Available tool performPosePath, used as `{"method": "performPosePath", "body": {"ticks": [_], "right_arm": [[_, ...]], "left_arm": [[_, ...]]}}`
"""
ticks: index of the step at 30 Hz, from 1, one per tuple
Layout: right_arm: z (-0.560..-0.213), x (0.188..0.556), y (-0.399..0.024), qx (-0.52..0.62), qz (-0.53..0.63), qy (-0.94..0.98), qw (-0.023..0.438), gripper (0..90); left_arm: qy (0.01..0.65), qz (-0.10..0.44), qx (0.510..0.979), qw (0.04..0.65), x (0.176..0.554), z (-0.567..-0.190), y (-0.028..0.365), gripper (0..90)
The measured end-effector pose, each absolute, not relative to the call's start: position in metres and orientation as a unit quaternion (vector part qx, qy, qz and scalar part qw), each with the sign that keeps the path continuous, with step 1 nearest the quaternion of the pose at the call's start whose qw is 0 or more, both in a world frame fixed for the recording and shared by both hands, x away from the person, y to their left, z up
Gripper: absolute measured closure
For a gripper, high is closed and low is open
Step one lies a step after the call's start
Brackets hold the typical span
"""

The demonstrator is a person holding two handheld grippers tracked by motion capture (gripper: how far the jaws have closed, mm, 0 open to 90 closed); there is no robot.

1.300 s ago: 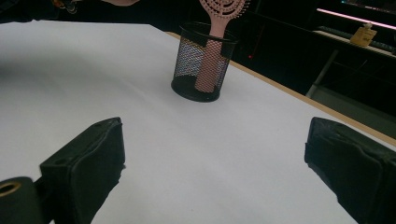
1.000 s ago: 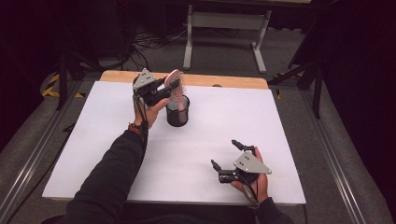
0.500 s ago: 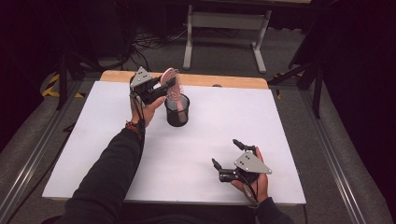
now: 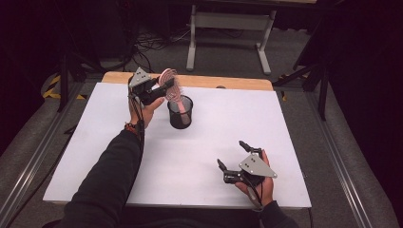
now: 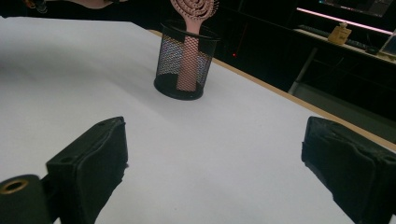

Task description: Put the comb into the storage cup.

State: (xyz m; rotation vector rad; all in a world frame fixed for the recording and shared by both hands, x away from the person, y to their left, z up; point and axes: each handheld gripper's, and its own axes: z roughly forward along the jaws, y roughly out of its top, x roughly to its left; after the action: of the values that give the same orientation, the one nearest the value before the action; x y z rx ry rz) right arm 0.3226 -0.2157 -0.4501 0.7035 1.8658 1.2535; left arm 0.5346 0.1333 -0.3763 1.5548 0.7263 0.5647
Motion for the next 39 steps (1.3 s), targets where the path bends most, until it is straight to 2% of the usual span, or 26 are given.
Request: {"method": "performPosePath", "body": {"ticks": [18,31,39], "right_arm": [[-0.454,0.324,-0.209,0.265,0.469,0.749,0.386,6.9],[-0.455,0.325,-0.209,0.263,0.468,0.754,0.379,6.9],[-0.456,0.326,-0.21,0.263,0.47,0.754,0.376,6.9]], "left_arm": [[0.351,0.229,0.68,0.602,0.543,-0.382,0.159,57.1],[0.347,0.222,0.689,0.596,0.544,-0.381,0.165,55.8],[0.344,0.226,0.69,0.595,0.542,-0.378,0.166,49.6]]}}
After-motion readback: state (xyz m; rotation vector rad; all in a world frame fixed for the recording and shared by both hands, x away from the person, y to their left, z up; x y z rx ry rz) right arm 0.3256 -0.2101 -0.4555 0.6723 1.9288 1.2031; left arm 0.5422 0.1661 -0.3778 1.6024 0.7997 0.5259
